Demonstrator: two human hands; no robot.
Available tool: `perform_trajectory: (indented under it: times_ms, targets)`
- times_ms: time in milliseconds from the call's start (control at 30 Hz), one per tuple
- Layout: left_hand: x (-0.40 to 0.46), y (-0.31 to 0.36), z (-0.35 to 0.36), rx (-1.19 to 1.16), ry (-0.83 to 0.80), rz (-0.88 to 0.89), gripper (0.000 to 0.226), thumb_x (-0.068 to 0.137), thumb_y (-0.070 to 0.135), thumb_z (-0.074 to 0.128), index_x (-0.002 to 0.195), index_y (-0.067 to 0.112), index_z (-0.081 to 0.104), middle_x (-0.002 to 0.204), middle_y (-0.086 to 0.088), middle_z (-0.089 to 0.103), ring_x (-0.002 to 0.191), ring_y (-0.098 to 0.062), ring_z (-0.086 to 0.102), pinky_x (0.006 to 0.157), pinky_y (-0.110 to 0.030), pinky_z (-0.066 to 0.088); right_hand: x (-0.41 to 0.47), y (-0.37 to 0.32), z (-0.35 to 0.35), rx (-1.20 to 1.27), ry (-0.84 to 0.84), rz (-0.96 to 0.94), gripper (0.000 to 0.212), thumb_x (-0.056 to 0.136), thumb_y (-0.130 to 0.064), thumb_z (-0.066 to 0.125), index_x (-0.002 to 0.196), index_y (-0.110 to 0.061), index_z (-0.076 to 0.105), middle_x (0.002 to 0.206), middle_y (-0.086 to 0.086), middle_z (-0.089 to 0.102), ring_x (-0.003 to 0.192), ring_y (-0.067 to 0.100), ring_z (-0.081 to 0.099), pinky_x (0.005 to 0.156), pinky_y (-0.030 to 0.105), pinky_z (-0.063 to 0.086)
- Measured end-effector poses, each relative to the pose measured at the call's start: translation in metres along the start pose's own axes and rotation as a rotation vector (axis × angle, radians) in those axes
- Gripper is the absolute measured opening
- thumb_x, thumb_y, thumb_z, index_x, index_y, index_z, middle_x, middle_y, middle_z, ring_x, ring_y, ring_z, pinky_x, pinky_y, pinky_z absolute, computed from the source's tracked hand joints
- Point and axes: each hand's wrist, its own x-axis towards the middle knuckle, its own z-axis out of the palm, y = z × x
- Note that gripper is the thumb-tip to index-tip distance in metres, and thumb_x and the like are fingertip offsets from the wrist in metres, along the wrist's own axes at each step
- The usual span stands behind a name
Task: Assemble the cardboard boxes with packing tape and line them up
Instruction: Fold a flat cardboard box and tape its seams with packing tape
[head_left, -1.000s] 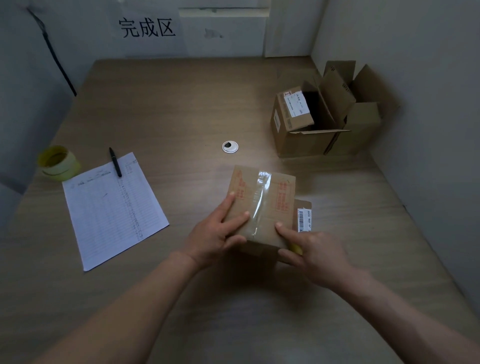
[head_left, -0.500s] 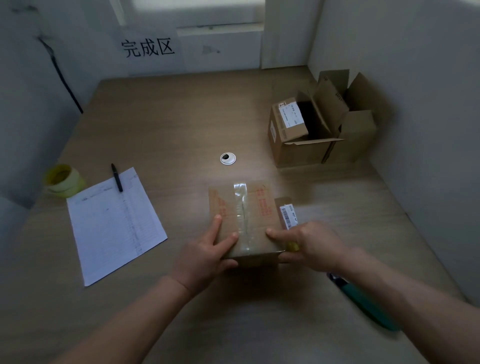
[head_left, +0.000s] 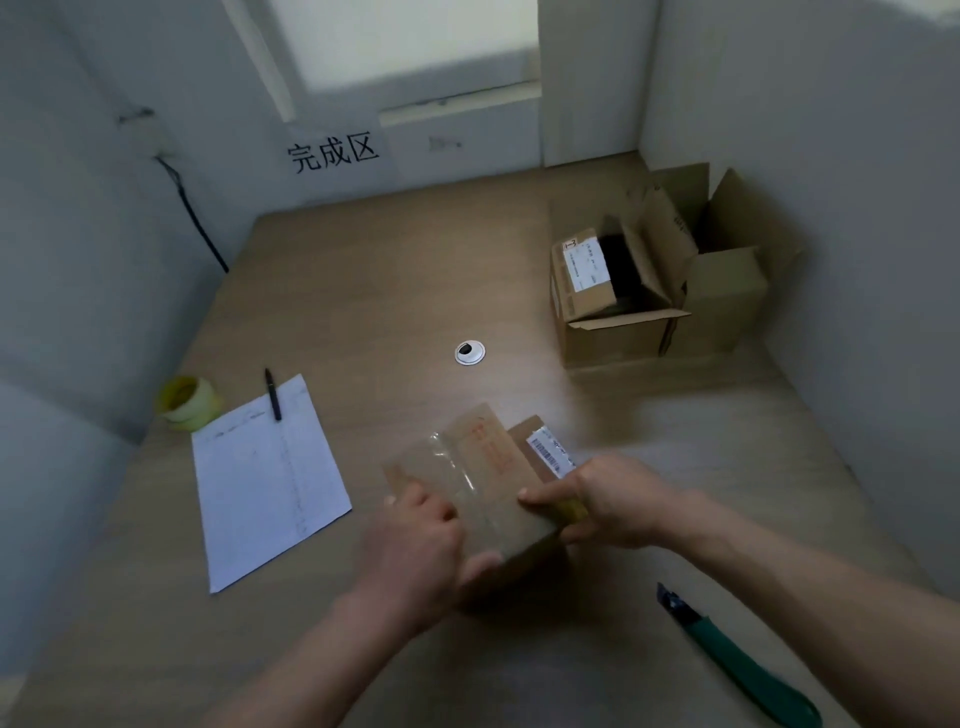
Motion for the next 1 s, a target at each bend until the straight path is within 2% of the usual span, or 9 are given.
perform_trajectory:
  times_ms: [100, 167, 267, 367, 467, 667, 800, 900, 1000]
  targets:
    - [0.053, 0.023, -0.012, -0.245, -0.118, 0.087, 0.043, 0.080, 0.057, 0.062, 0.105, 0.023, 0.065, 0.123, 0.000, 0.054, 0.105, -0.023, 0.054, 0.082, -0.034, 0.048, 0.000, 0.001, 0.004, 0.024, -0.020, -0.001, 0.056, 0.087, -0.051, 0.061, 0.138, -0.048, 0.040, 0.112, -0.003, 0.066, 0.098, 0.020, 0.062, 0.086, 0.036, 0.048]
    - [0.072, 0.042, -0.006, -0.442, -0.312, 0.024, 0.064, 0.075, 0.047, 0.075, 0.130, 0.027, 0.048, 0.139, 0.006, 0.043, 0.121, -0.019, 0.048, 0.098, -0.032, 0.043, -0.003, 0.004, 0.004, 0.187, -0.023, 0.051, 0.046, 0.086, -0.044, 0.063, 0.129, -0.039, 0.049, 0.108, 0.000, 0.067, 0.096, 0.022, 0.063, 0.084, 0.035, 0.048]
    - [0.090, 0.047, 0.009, -0.384, -0.392, 0.013, 0.088, 0.070, 0.047, 0.080, 0.142, 0.032, 0.031, 0.135, 0.003, 0.052, 0.120, -0.023, 0.052, 0.096, -0.035, 0.044, -0.015, 0.010, 0.012, 0.530, 0.028, 0.203, 0.054, 0.081, -0.033, 0.066, 0.133, -0.036, 0.052, 0.110, -0.004, 0.065, 0.097, 0.015, 0.060, 0.087, 0.034, 0.050]
    - [0.096, 0.040, 0.016, -0.366, -0.413, 0.056, 0.089, 0.067, 0.049, 0.081, 0.141, 0.035, 0.033, 0.121, 0.004, 0.058, 0.108, -0.022, 0.057, 0.085, -0.031, 0.042, -0.026, 0.015, 0.022, 0.687, 0.104, 0.358, 0.036, 0.080, -0.032, 0.076, 0.115, -0.033, 0.064, 0.102, -0.010, 0.061, 0.095, 0.011, 0.058, 0.083, 0.028, 0.050]
    - [0.100, 0.044, 0.015, -0.341, -0.394, 0.090, 0.082, 0.068, 0.056, 0.078, 0.137, 0.035, 0.040, 0.116, 0.005, 0.062, 0.106, -0.020, 0.059, 0.082, -0.029, 0.040, -0.025, 0.014, 0.021, 0.506, 0.102, 0.413, 0.023, 0.078, -0.044, 0.076, 0.097, -0.037, 0.065, 0.087, -0.016, 0.055, 0.087, 0.011, 0.056, 0.070, 0.028, 0.044]
    - [0.138, 0.053, 0.007, -0.147, -0.533, 0.180, 0.063, 0.080, 0.064, 0.063, 0.138, 0.045, 0.048, 0.128, 0.007, 0.063, 0.119, -0.019, 0.055, 0.082, -0.029, 0.044, -0.022, 0.015, 0.017, 0.378, 0.237, 0.484, 0.037, 0.066, -0.054, 0.080, 0.082, -0.028, 0.058, 0.079, -0.010, 0.059, 0.076, 0.014, 0.055, 0.059, 0.032, 0.042]
    - [0.158, 0.066, 0.000, -0.059, -0.687, 0.315, 0.050, 0.078, 0.052, 0.073, 0.125, 0.036, 0.063, 0.107, 0.003, 0.066, 0.103, -0.022, 0.061, 0.082, -0.029, 0.048, -0.020, 0.012, 0.016, 0.261, 0.256, 0.408, 0.044, 0.060, -0.056, 0.081, 0.081, -0.026, 0.056, 0.081, -0.009, 0.059, 0.081, 0.016, 0.053, 0.067, 0.036, 0.051]
    - [0.153, 0.061, 0.017, -0.336, -0.715, 0.311, 0.023, 0.081, 0.032, 0.076, 0.103, 0.025, 0.075, 0.072, 0.006, 0.061, 0.075, -0.014, 0.059, 0.070, -0.027, 0.043, -0.030, 0.010, 0.026, 0.293, 0.364, 0.377, 0.038, 0.064, -0.048, 0.079, 0.080, -0.028, 0.051, 0.084, -0.009, 0.055, 0.084, 0.015, 0.050, 0.072, 0.039, 0.050]
    - [0.132, 0.041, 0.037, -0.722, -0.618, 0.141, 0.006, 0.080, 0.018, 0.078, 0.086, 0.020, 0.076, 0.052, 0.012, 0.052, 0.052, -0.003, 0.045, 0.058, -0.026, 0.036, -0.065, 0.003, 0.051, 0.387, 0.743, 0.466, 0.034, 0.068, -0.041, 0.071, 0.093, -0.025, 0.056, 0.096, -0.006, 0.056, 0.093, 0.018, 0.052, 0.081, 0.030, 0.045]
